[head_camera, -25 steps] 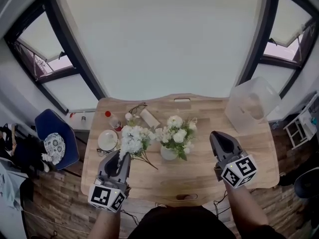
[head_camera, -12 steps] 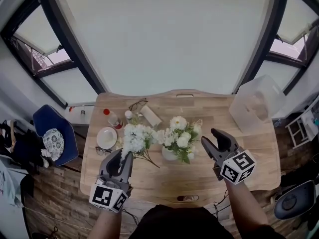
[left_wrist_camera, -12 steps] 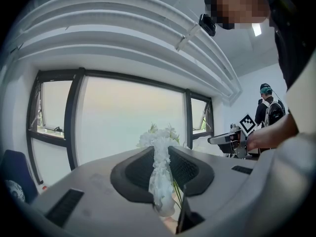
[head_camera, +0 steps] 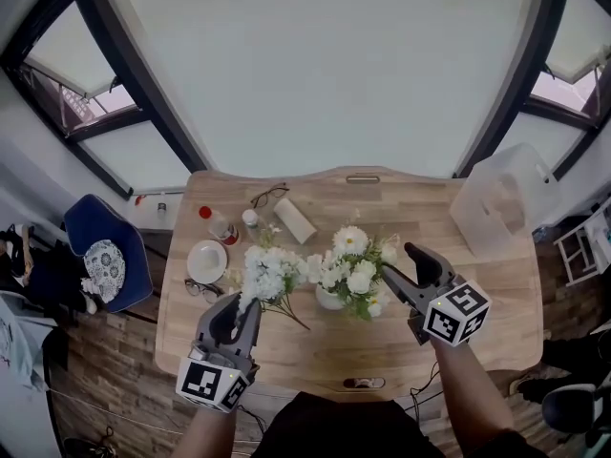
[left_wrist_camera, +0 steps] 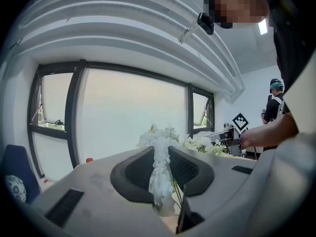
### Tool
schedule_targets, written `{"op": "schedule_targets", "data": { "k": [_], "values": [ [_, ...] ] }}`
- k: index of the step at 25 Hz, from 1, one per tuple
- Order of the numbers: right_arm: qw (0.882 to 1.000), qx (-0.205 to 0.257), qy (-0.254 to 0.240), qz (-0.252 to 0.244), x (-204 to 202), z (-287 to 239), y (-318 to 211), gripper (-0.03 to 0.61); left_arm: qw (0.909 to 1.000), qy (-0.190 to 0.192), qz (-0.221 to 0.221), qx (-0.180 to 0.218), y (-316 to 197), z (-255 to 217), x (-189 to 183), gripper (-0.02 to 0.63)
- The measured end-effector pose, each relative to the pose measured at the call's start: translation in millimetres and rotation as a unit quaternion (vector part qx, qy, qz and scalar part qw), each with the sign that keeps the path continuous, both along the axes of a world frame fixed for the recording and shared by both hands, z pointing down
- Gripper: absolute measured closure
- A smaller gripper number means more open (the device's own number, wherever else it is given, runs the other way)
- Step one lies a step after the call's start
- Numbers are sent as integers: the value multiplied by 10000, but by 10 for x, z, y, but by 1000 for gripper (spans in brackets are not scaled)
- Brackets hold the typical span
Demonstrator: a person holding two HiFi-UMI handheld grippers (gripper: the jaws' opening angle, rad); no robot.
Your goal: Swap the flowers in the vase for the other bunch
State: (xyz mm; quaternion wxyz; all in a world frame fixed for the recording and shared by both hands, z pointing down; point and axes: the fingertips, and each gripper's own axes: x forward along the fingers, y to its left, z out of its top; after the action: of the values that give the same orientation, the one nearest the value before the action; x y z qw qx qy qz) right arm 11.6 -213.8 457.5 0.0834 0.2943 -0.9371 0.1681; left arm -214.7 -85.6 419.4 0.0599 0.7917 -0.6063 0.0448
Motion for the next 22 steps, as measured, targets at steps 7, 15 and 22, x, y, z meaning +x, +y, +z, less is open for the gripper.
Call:
{"op": "schedule_targets", "data": {
  "k": [7,15,22],
  "values": [
    [9993,-247,242,-142,-152,263,-122,290,9997,-53,-217,-108,35,30,-209,531],
    [9988,-190,449,-59,-195,365,-197,426,9992,-71,-356,-155,57,49,-330,531],
    [9992,-55,405,28,-198,266,-177,494,9993,-79,-323,-146,61,26,-330,531]
  ]
}}
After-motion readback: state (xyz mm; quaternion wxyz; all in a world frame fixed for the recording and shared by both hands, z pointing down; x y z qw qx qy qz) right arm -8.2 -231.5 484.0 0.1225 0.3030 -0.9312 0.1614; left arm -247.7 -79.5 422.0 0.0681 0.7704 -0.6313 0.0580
